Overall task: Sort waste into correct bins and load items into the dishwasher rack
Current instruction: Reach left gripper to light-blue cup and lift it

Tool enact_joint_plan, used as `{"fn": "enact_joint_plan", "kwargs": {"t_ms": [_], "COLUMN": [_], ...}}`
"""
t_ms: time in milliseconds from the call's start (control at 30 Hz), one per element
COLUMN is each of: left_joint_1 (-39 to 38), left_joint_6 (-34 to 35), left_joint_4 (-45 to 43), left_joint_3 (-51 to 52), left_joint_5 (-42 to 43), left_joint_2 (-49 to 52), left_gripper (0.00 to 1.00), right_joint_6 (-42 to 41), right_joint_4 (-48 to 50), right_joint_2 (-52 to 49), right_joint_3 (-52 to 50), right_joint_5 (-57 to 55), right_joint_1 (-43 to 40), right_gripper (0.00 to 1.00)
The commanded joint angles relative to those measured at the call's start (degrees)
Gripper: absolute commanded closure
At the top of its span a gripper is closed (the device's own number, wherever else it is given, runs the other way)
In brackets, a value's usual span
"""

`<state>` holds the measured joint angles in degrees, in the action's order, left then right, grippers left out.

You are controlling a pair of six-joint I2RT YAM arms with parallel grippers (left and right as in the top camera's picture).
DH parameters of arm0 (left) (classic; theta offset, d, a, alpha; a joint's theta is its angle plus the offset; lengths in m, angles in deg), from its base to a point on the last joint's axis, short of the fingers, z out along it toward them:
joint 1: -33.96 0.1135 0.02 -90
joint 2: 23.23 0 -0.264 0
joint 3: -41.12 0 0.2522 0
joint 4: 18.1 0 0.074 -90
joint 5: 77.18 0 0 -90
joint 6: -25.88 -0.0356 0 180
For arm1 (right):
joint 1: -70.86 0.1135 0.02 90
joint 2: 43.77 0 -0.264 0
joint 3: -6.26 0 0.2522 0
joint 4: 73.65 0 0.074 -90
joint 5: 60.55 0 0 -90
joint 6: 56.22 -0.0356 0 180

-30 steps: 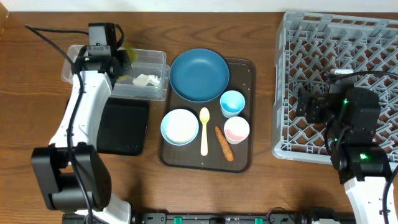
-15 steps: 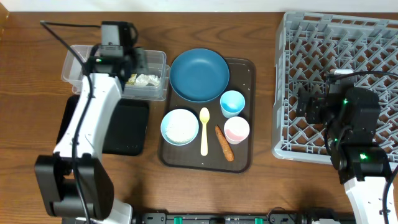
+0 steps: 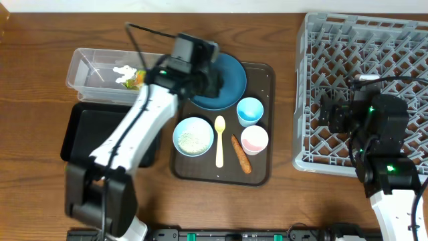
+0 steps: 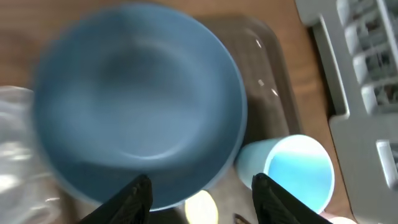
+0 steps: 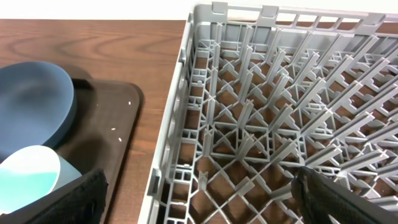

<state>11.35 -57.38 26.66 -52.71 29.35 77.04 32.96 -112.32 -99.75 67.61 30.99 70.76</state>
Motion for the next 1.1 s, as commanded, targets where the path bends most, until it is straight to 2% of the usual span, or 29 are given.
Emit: {"fn": "enact_joint_plan", "kwargs": {"t_ms": [0,333,867,933,967,1000,1067], "left_joint_1": [-2.7,-8.0,-8.7,-8.8,-8.8,-8.8,-8.8], "left_joint_6": [1.4,1.5,1.5,1.5,1.5,1.5,1.5], "left_joint_4": [0.3,0.2,-0.9,-1.4,-1.7,-2.1,-3.7], "left_joint_3": [0.0,0.0,1.5,1.5,1.5,1.5,1.5], "left_joint_5": [1.0,1.0,0.8,0.8,0.8,0.8,0.8], "left_joint_2": [3.6,7.0,10.3,11.2,11.4,11.4,11.2], "left_gripper": [0.46,0.46,0.47,0.57,0.63,0.74,0.86], "right_joint_6": [0.5,0.5,0.4,0.4,0.4,0.4,0.4], "right_joint_4": [-0.7,-0.9,-1.2,-1.2,-1.2,-1.3,-1.3], "right_joint_2": [-0.6,-0.9,-0.9,-0.9,-0.9,-0.9,-0.9], "right_joint_3": [1.3,1.3,1.3,1.3,1.3,1.3,1.3], "right_joint_5": [0.2,0.2,0.4,0.4,0.4,0.4,0.4], "right_joint_1": [0.5,0.5,0.5,0.5,0.5,0.5,0.5], "right_gripper": [0.06,0.06,0.06,0.06,0.06,0.06,0.06]}}
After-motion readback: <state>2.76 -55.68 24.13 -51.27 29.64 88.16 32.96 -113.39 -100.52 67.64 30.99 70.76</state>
